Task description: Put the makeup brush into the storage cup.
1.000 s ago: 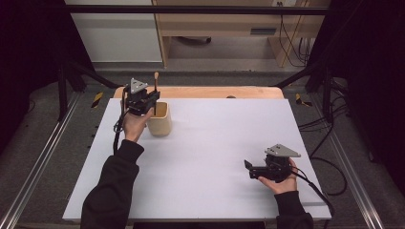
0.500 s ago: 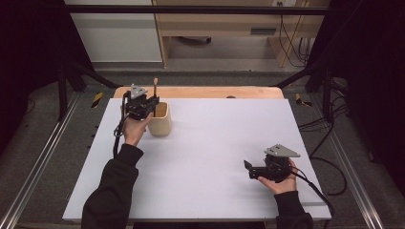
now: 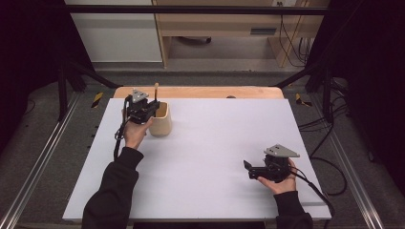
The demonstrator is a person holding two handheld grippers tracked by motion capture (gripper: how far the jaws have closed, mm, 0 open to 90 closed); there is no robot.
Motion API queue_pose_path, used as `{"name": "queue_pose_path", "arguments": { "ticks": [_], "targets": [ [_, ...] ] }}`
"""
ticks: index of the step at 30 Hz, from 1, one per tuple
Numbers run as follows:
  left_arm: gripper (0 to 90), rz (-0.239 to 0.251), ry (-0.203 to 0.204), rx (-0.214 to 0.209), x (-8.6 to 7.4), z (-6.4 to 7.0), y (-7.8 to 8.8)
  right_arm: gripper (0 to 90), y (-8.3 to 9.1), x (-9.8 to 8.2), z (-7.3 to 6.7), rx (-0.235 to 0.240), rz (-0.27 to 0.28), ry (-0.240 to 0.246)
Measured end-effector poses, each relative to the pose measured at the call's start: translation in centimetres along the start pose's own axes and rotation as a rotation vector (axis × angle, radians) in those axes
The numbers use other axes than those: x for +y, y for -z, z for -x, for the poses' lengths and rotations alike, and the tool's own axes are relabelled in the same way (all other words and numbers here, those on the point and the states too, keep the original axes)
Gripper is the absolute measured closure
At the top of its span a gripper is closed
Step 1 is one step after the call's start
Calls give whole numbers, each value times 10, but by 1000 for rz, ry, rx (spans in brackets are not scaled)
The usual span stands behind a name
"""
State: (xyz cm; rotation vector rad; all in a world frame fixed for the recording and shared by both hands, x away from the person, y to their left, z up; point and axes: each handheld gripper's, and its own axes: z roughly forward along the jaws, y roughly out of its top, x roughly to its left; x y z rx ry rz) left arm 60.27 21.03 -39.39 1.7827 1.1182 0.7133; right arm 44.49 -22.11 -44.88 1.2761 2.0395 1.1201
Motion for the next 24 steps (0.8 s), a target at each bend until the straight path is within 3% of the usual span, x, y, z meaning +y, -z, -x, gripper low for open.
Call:
{"name": "queue_pose_path", "arguments": {
  "ticks": [19,24],
  "targets": [
    [814,-37,-3,1,-13,2,-4,17,0,0,0,-1,1,3],
    [756,-34,0,-6,-13,2,-3,17,0,0,0,-3,2,6]
  ]
}}
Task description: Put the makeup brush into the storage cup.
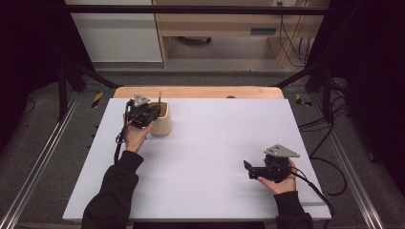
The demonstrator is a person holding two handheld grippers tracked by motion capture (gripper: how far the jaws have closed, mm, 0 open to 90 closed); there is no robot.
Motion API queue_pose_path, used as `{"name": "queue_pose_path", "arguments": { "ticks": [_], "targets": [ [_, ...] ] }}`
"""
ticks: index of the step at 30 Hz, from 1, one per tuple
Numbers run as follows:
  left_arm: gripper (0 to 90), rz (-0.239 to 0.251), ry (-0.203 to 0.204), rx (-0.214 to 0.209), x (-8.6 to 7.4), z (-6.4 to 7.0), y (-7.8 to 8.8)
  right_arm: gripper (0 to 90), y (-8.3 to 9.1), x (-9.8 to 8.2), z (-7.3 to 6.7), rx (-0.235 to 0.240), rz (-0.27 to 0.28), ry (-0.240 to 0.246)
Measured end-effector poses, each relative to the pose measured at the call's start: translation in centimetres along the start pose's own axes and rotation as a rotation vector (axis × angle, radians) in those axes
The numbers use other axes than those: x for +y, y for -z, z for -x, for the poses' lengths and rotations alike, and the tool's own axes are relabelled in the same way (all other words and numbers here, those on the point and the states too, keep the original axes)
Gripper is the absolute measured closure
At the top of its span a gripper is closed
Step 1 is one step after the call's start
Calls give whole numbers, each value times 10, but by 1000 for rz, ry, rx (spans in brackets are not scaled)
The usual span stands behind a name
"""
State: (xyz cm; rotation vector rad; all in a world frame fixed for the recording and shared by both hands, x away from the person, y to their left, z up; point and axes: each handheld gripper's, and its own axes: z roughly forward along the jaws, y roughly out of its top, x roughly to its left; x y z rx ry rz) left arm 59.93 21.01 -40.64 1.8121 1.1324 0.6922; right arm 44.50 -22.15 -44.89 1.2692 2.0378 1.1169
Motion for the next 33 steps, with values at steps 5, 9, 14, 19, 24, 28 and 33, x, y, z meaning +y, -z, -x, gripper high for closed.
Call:
{"name": "queue_pose_path", "arguments": {
  "ticks": [5,9,14,19,24,28,33],
  "targets": [
    [721,14,3,0,3,1,7,17,1,1,1,-1,8,-2],
    [677,27,-4,4,7,2,19,17,2,1,1,-1,10,-11],
    [613,49,-16,-24,11,7,37,17,5,3,2,2,25,-17],
    [540,68,-34,-54,11,16,54,17,7,3,3,3,36,-25],
    [467,79,-42,-91,7,26,67,16,10,4,4,4,44,-22],
    [417,77,-63,-102,0,34,76,15,12,5,5,2,53,-25],
    [360,85,-68,-123,-10,41,88,13,13,6,5,2,59,-20]
  ]
}}
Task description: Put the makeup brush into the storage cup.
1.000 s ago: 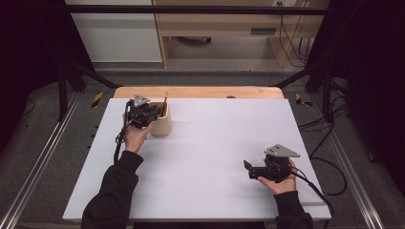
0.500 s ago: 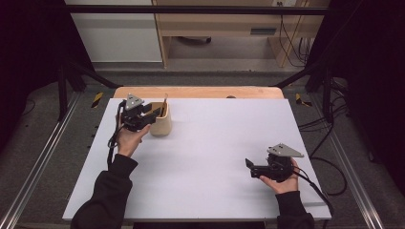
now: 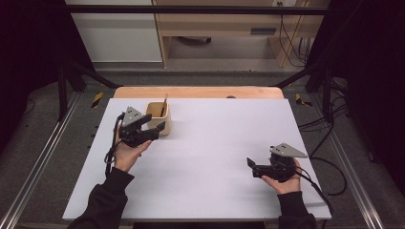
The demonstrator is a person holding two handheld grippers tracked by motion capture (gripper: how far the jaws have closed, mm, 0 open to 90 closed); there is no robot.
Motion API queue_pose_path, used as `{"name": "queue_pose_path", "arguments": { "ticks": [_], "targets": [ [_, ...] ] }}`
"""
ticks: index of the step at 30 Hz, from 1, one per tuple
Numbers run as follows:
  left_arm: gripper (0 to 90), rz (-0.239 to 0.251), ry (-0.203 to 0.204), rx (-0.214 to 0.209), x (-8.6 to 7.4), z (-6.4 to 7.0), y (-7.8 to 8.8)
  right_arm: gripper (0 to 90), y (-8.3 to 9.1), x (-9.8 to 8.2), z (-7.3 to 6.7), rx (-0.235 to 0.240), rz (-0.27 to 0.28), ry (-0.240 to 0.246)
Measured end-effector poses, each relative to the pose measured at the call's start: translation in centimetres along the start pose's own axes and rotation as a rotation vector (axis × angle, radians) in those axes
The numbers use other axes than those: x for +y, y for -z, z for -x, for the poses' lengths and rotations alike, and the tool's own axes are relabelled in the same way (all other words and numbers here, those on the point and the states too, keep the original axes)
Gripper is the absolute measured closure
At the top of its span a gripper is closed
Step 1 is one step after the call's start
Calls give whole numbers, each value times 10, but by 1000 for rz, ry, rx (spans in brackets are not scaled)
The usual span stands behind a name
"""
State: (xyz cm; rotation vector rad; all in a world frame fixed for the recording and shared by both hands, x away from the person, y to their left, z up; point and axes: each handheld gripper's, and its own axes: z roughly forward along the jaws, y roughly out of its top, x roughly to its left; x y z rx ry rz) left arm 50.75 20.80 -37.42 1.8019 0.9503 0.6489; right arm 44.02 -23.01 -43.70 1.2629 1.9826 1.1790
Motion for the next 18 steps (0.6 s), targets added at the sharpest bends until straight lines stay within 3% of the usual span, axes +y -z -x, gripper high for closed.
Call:
{"name": "queue_pose_path", "arguments": {
  "ticks": [9,18],
  "targets": [
    [282,-9,-13,-20,-21,15,19,8,2,1,0,10,10,7],
    [202,-36,10,-14,-51,22,28,5,5,2,0,16,24,11]
  ]
}}
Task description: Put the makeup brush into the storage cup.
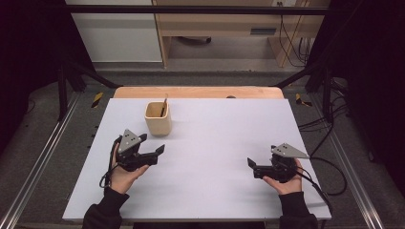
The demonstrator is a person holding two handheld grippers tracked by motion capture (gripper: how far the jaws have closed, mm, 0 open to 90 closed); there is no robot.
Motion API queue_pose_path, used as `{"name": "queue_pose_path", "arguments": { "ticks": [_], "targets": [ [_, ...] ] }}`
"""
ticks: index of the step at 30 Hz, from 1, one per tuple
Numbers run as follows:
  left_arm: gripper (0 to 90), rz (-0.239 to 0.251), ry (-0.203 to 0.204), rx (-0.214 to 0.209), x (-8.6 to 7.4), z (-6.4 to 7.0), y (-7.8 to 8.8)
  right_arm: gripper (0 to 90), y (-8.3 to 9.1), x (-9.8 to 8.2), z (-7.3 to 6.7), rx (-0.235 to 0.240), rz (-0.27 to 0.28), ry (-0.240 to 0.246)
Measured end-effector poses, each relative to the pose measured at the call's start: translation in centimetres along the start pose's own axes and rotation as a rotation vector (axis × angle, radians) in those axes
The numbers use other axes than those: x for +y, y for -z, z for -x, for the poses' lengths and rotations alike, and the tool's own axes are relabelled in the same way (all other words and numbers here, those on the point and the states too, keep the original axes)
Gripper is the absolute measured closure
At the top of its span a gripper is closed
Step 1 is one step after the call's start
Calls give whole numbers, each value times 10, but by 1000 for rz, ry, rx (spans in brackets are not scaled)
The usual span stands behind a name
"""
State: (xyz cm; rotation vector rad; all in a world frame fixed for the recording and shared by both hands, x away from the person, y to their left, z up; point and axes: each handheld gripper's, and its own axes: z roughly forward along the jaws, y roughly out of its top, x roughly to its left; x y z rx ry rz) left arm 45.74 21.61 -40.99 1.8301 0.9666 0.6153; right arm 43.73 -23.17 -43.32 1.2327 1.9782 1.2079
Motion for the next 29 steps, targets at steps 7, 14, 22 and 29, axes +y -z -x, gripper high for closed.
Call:
{"name": "queue_pose_path", "arguments": {
  "ticks": [7,14,22,29],
  "targets": [
    [154,-23,31,8,-18,-2,3,4,0,0,0,5,-4,13],
    [118,-43,44,4,-30,-6,7,5,-1,-1,-1,12,-7,21],
    [100,-40,56,-4,-41,-13,15,5,0,-2,-2,15,-15,35],
    [89,-59,66,6,-47,-19,16,5,0,-3,-2,18,-16,46]
  ]
}}
